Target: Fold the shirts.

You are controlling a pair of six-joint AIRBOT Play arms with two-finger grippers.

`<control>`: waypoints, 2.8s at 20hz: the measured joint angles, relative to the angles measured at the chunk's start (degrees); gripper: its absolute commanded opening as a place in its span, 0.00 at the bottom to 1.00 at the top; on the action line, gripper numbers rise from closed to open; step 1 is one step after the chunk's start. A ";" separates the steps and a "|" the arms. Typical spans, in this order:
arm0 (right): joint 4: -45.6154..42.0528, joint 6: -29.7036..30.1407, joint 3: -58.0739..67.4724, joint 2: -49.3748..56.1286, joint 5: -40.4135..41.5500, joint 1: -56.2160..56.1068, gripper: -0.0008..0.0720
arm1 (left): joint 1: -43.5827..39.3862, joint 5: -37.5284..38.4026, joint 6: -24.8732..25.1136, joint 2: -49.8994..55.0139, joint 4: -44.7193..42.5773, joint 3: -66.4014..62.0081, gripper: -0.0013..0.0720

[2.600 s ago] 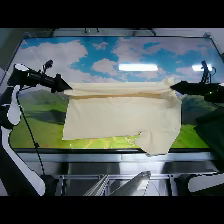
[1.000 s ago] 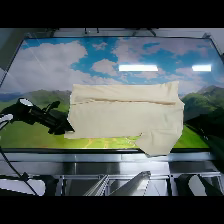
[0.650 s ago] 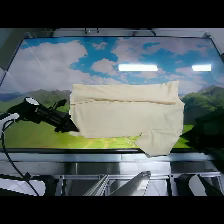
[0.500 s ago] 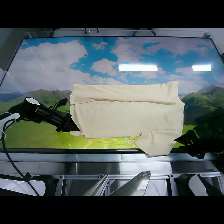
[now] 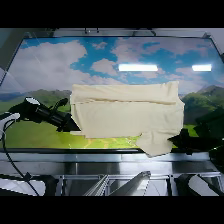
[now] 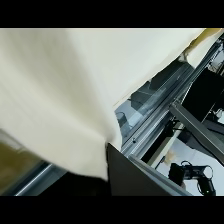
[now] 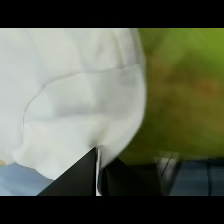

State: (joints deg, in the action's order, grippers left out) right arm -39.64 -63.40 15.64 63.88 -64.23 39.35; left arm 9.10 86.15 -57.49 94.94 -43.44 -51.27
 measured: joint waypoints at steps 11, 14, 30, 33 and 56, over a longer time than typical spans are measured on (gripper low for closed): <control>1.73 -10.88 11.41 -14.49 -9.25 4.09 0.04 | 17.94 3.19 -2.40 -8.48 -1.81 0.00 0.04; 5.33 -10.78 13.00 -14.69 -6.62 2.54 0.04 | 17.92 3.43 -1.07 -8.90 1.99 -1.07 0.04; 32.87 23.96 34.12 26.05 17.00 -16.04 0.17 | 4.94 3.89 -8.15 24.61 2.43 -49.64 0.25; 31.95 29.81 36.15 26.71 14.60 -15.47 0.78 | 4.26 6.38 -9.68 28.41 1.84 -57.11 0.49; 7.93 8.44 53.92 37.64 -4.20 -21.53 0.04 | -13.66 -3.21 -13.62 20.31 1.20 -53.64 0.02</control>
State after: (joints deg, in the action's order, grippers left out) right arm -31.70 -54.96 69.56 101.51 -68.42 17.82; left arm -4.56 82.94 -71.11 115.24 -42.24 -104.90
